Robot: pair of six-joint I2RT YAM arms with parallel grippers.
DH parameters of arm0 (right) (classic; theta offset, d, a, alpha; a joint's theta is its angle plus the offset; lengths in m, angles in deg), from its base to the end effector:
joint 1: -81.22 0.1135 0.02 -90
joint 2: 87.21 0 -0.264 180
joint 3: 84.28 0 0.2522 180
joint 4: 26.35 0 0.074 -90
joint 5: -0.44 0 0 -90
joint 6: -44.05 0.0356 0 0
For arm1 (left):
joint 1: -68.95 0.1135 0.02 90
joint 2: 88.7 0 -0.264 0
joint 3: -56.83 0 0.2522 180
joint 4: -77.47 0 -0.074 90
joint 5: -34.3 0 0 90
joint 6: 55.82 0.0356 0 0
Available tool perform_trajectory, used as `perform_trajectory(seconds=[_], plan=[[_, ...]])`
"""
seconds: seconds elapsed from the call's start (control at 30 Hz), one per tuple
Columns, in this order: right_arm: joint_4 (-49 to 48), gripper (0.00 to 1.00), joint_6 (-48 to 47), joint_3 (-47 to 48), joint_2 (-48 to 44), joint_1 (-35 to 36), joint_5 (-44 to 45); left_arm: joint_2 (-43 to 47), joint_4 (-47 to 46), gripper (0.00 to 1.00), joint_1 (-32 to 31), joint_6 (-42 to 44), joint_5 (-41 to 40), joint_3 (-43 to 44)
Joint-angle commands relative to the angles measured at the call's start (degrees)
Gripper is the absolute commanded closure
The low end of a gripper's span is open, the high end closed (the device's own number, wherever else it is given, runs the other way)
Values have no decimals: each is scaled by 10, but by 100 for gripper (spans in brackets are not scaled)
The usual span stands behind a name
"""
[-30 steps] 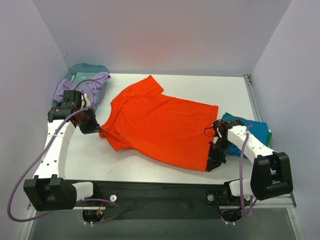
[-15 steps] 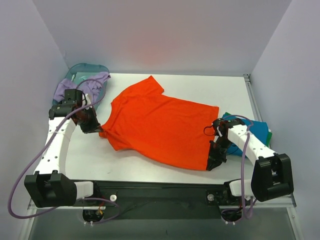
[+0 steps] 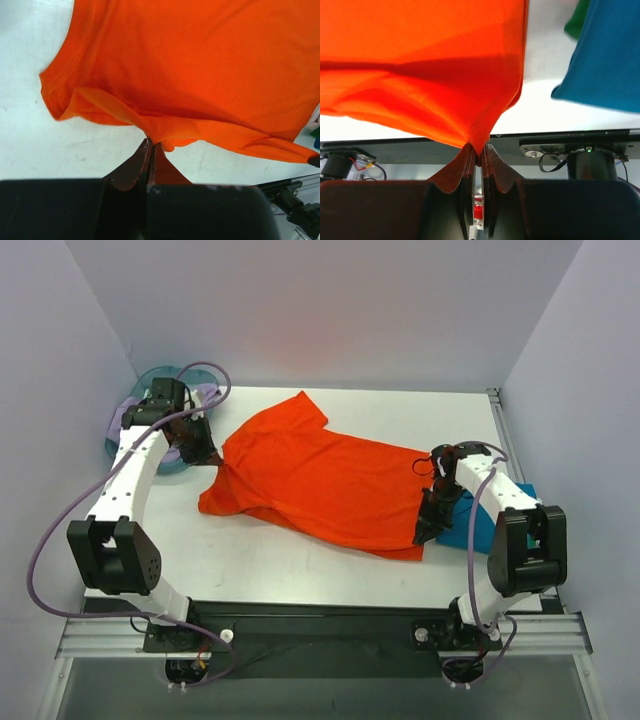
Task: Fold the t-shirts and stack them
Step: Fold the flattened tshirt in 1/3 of the way
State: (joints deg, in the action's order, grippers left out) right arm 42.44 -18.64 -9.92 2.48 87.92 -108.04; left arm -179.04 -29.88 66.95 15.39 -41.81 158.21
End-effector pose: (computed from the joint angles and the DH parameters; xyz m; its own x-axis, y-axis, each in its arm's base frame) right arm 0.2697 0.0430 0.2036 -0.9434 0.3273 0.0536 0.3263 0.8868 0.3272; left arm 0.3202 -0.0197 0.3303 -0.8800 -0.2821 -0.3821 -0.1431 0.9246 -0.3531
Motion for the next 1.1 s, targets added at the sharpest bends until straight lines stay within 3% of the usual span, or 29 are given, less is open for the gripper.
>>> perform_trajectory(seconds=[0.0,0.53,1.07], plan=[[25,100,-22,43,36,-17,5,-49,-27,100,-12,20,18,75],[24,100,-37,167,163,-86,-24,-273,41,100,-34,48,12,339],[25,100,-52,247,261,-111,-25,-374,16,98,-40,30,33,404]])
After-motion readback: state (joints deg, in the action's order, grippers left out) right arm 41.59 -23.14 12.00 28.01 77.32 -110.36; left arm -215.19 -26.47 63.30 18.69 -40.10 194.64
